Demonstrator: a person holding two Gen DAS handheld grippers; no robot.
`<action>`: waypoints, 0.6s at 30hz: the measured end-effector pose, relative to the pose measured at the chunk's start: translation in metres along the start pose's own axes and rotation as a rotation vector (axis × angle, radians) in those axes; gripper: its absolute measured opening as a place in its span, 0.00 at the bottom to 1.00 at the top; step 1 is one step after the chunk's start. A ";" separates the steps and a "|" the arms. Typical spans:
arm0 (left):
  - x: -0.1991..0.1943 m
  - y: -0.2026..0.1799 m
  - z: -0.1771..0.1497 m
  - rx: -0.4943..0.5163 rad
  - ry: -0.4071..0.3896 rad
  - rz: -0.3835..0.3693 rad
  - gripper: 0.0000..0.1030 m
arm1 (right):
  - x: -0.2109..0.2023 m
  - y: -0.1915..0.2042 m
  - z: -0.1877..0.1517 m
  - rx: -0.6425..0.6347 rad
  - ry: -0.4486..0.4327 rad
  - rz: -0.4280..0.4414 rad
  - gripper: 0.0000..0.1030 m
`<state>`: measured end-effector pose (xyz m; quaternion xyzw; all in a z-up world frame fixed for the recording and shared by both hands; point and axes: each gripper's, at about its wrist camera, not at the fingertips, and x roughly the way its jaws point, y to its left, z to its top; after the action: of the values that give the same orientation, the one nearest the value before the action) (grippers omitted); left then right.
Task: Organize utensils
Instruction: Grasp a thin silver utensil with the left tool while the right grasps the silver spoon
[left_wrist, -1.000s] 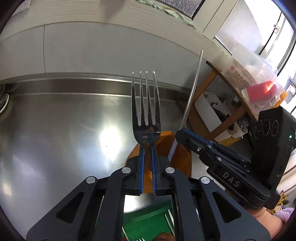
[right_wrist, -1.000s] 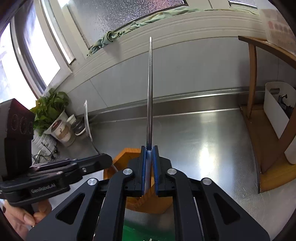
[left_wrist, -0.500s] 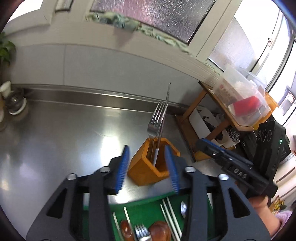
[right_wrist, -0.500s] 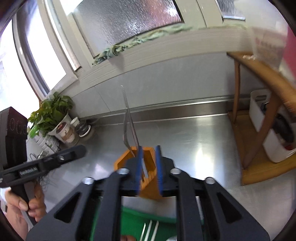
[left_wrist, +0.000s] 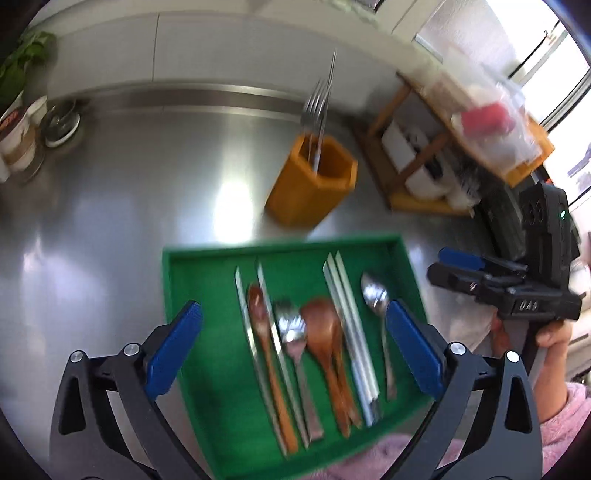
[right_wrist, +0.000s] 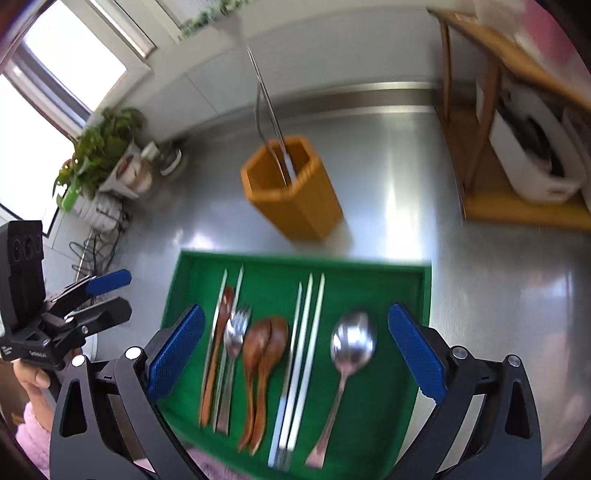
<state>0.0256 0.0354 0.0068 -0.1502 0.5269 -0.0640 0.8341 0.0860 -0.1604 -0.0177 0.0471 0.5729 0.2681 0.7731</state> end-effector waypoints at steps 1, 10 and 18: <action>0.003 -0.001 -0.005 0.006 0.020 0.023 0.92 | 0.002 -0.001 -0.006 0.004 0.027 -0.001 0.96; 0.051 0.010 -0.041 -0.035 0.232 0.066 0.92 | 0.023 -0.021 -0.041 0.068 0.210 -0.033 0.90; 0.074 0.018 -0.050 -0.059 0.295 0.108 0.60 | 0.047 -0.034 -0.054 0.103 0.303 -0.114 0.47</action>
<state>0.0115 0.0233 -0.0824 -0.1349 0.6526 -0.0250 0.7452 0.0588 -0.1802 -0.0897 0.0130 0.6977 0.1984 0.6883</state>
